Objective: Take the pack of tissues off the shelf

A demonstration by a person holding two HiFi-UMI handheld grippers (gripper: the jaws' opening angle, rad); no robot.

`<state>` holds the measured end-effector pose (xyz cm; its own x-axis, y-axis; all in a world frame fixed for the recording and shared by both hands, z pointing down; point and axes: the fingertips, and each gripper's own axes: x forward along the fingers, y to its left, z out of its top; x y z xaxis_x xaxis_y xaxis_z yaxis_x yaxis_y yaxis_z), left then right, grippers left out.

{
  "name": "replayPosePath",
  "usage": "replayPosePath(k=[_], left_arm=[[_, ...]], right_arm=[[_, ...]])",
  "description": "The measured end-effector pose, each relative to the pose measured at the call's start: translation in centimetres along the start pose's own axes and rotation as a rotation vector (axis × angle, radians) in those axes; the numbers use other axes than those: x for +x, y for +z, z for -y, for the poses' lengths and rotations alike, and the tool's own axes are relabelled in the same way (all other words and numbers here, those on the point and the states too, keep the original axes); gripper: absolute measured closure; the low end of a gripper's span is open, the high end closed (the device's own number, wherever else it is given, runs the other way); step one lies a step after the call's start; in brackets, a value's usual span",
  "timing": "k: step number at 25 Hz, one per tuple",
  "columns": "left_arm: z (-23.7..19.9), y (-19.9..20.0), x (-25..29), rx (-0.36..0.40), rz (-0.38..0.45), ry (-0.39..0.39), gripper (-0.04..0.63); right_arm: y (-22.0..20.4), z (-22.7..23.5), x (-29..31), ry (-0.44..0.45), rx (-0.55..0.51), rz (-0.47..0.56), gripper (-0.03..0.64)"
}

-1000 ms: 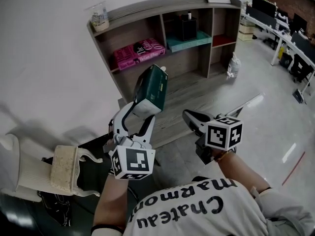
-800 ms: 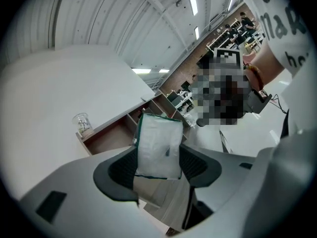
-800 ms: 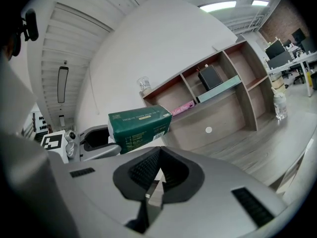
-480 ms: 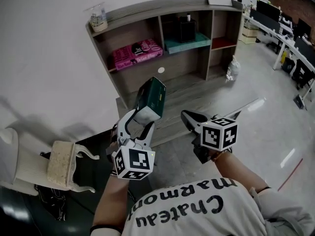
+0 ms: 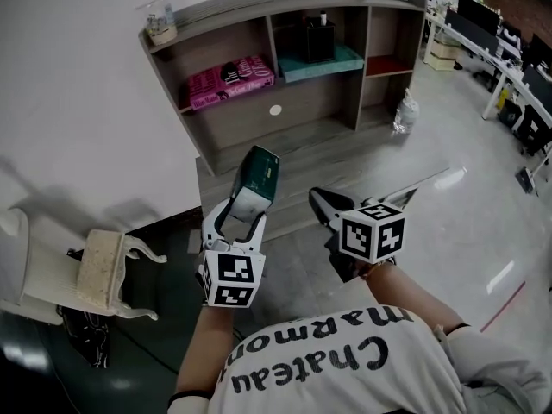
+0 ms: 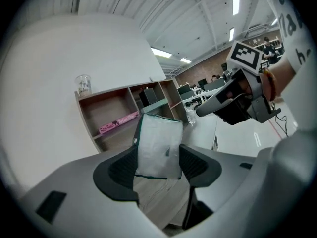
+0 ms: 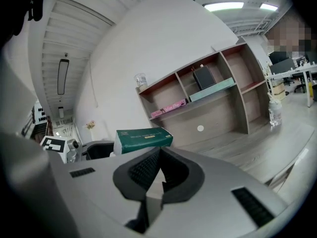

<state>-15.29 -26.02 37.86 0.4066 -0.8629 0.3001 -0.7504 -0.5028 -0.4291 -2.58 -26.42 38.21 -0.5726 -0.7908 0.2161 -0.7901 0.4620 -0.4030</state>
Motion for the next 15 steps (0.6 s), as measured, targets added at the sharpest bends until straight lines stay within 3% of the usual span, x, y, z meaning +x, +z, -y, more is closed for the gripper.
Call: replayPosePath(k=[5, 15], left_arm=[[1.3, -2.4, 0.4, -0.055, -0.068, -0.001, 0.325], [2.9, -4.3, 0.1, -0.169, -0.095, -0.008, 0.324]], right_arm=[[-2.2, 0.4, 0.1, 0.017, 0.007, -0.055, 0.609], [-4.8, 0.9, 0.4, 0.017, -0.015, -0.120, 0.609]])
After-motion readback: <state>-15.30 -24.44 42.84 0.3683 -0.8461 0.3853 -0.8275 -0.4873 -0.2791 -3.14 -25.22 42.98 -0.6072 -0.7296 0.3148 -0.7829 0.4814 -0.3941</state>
